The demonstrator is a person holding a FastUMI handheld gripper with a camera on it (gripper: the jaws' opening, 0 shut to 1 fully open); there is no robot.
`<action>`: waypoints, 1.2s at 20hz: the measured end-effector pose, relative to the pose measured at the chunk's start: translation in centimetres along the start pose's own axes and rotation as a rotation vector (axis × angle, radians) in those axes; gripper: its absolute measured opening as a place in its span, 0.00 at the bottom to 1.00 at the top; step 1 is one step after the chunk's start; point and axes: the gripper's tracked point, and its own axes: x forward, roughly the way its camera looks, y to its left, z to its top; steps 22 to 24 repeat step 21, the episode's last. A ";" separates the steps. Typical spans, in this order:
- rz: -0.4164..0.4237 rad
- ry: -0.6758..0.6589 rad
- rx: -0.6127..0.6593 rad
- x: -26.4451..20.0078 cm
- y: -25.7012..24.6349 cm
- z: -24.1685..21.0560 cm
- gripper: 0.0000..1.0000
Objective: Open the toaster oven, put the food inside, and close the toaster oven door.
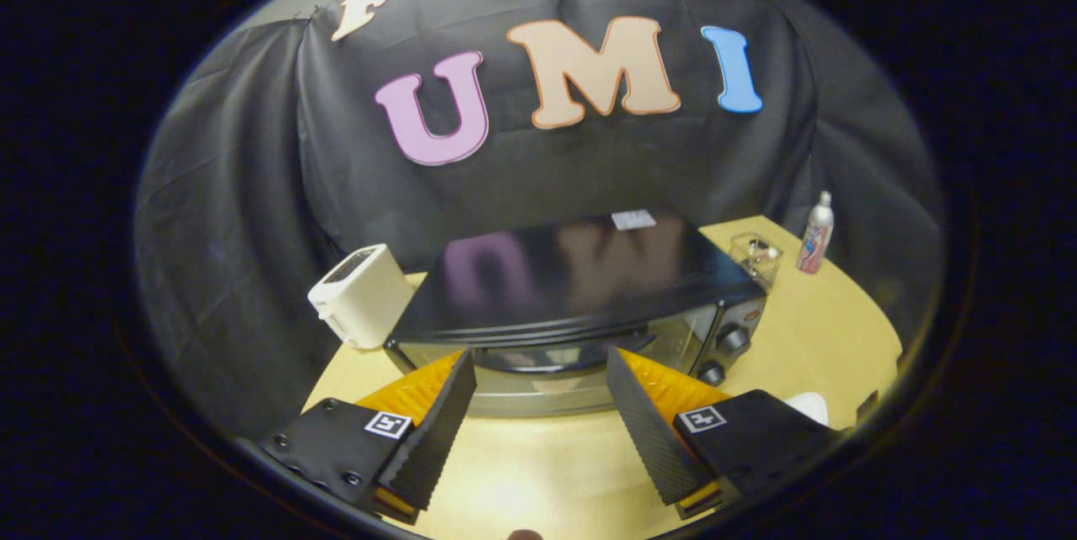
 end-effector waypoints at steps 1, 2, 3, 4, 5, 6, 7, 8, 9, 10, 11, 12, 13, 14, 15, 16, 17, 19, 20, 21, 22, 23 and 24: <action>-0.004 -0.033 -0.013 -0.6 0.0 1.9 0.99; -0.005 -0.070 -0.029 -1.0 -0.1 3.9 0.99; -0.005 -0.109 -0.044 -1.5 -0.1 6.0 0.99; -0.006 -0.146 -0.057 -2.0 0.0 7.9 0.99; -0.010 -0.185 -0.063 -2.5 0.1 10.1 0.99; -0.019 -0.213 -0.065 -2.9 0.1 12.1 0.99; -0.019 -0.239 -0.063 -3.3 0.1 14.0 0.99; -0.014 -0.263 -0.061 -3.5 0.5 15.8 0.99; -0.011 -0.292 -0.063 -3.8 0.7 17.8 0.99; -0.010 -0.319 -0.064 -4.1 0.7 19.5 0.99; -0.006 -0.335 -0.066 -4.6 0.8 21.0 0.99; -0.002 -0.352 -0.071 -4.9 1.0 22.5 0.99; -0.005 -0.366 -0.079 -5.2 0.9 23.7 0.99; -0.008 -0.366 -0.089 -5.4 0.8 24.4 0.99; -0.010 -0.365 -0.100 -5.5 0.6 24.9 0.99; -0.018 -0.373 -0.113 -5.6 0.4 25.6 0.99; -0.031 -0.391 -0.124 -5.9 0.0 26.3 0.99; -0.042 -0.404 -0.131 -5.6 -0.3 27.1 0.99; -0.042 -0.405 -0.128 -5.5 -0.5 27.3 0.99; -0.045 -0.407 -0.123 -5.5 -0.9 27.6 0.99; -0.045 -0.407 -0.123 -5.5 -0.9 27.6 0.99; -0.045 -0.407 -0.123 -5.5 -0.9 27.6 0.99; -0.045 -0.407 -0.123 -5.5 -0.9 27.6 0.99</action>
